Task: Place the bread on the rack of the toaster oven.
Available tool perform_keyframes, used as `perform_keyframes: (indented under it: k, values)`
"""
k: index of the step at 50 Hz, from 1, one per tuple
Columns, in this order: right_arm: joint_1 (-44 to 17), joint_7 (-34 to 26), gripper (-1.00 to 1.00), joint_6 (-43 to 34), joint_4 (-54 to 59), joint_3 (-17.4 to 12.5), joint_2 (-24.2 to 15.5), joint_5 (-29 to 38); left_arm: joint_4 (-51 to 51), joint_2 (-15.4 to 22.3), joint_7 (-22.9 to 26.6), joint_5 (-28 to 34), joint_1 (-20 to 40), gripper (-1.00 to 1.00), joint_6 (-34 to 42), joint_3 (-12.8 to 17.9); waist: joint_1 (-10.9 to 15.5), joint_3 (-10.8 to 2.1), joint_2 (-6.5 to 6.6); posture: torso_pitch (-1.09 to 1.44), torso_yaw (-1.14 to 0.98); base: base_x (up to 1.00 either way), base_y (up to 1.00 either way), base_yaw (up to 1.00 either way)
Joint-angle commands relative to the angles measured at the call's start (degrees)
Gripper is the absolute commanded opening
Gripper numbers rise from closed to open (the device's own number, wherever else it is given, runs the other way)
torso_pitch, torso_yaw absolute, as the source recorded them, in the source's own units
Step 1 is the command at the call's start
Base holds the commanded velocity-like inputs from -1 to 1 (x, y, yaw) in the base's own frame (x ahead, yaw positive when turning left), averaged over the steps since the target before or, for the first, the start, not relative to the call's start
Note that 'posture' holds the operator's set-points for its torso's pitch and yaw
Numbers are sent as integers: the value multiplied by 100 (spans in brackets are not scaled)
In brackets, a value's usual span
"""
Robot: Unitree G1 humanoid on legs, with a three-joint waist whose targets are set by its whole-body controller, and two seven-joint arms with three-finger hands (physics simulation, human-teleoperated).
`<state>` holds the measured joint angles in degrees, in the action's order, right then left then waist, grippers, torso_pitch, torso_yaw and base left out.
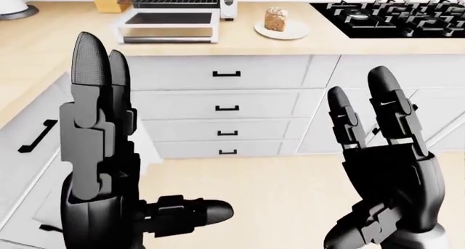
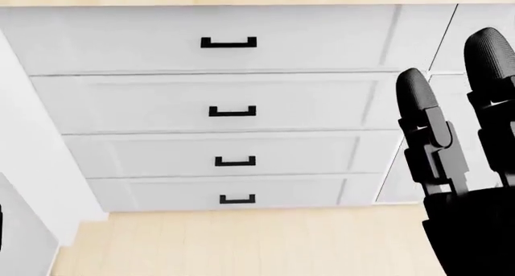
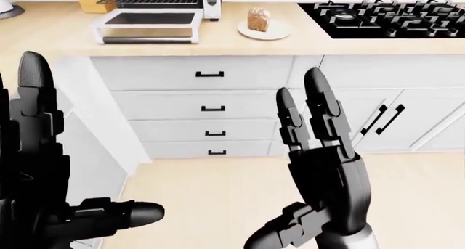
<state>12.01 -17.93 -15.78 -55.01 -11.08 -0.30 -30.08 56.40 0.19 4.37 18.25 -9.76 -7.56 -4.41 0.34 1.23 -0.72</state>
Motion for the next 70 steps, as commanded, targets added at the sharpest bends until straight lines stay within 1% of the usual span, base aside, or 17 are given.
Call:
perform_keyframes:
  k: [1, 7, 11, 15, 16, 17, 20, 22, 27, 30, 34, 35, 42, 46, 63, 65, 70]
  values:
    - [-53, -28, 100, 118, -230, -26, -20, -90, 164, -1, -35, -23, 58, 100, -108, 8, 1, -51, 1, 0, 0, 0, 0, 0]
    - [-71, -3, 100, 15, -327, -113, -32, -274, 152, -7, -35, -34, 63, 100, -107, 11, -25, -127, 12, 0, 0, 0, 12, 0]
    - [-83, -26, 100, 69, -280, -94, -21, -199, 162, -4, -29, -45, 60, 100, -109, 17, -100, 38, -374, 0, 0, 0, 78, 0]
    - [-79, -23, 100, 55, -280, -99, -25, -229, 158, -3, -29, -37, 54, 100, -115, 14, -239, 42, 298, 0, 0, 0, 0, 0]
    - [-63, -37, 100, 59, -294, -96, -24, -238, 168, -5, -29, -31, 47, 100, -115, 5, -233, -81, 664, 0, 0, 0, 31, 0]
    - [-30, -92, 100, 113, -284, -71, -16, -188, 166, -5, -30, -28, 43, 100, -120, 5, -93, 91, 156, 0, 0, 0, 100, 0]
    - [-62, -51, 100, 78, -238, -70, -15, -179, 187, -5, -24, -24, 47, 100, -108, 5, -124, 403, -383, 0, 0, 0, 67, 0]
    - [-47, -79, 100, 107, -223, -55, -11, -157, 175, -4, -27, -11, 39, 100, -125, -14, -16, 126, -151, 0, 0, 0, 0, 0]
    - [-9, -111, 100, 129, -298, -67, 5, -258, 248, -5, -15, -10, 48, 100, -73, -20, 28, -43, -179, 0, 0, 0, 20, 0]
    - [-41, -74, 100, 99, -241, -59, -10, -248, 240, -1, -14, -26, 53, 100, -80, 1, -59, 156, -408, 0, 0, 0, 57, 0]
    - [-21, -97, 100, 110, -254, -48, -11, -280, 240, -4, -8, -38, 57, 100, -73, 1, -127, -42, 516, 0, 0, 0, 26, 0]
    - [-3, -113, 100, 147, -231, -8, 0, -191, 209, -4, -17, -30, 44, 100, -105, -15, -43, 173, -20, 0, 0, 0, 100, 0]
    - [21, -125, 100, 145, -258, -20, 0, -278, 221, -3, -10, -65, 41, 100, -91, 3, -72, 41, 487, 0, 0, 0, 31, 0]
    - [54, -188, 100, 215, -181, 48, 11, -124, 210, -2, -11, -65, 37, 100, -100, -3, 13, 263, -352, 0, 0, 0, 65, 0]
    - [2, -145, 100, 193, -165, 17, -13, -222, 265, -5, 5, -77, 42, 100, -63, 3, 12, -177, 28, 0, 0, 1, 0, 0]
    - [36, -217, 100, 193, -189, -1, -19, -311, 300, -6, 12, -67, 38, 100, -42, -16, 7, 479, 71, 0, 0, 100, 0, 0]
    - [34, -224, 100, 242, -120, 68, 1, -75, 288, -3, 4, -62, 26, 100, -60, -30, 9, 422, 123, 0, 0, 75, 0, 0]
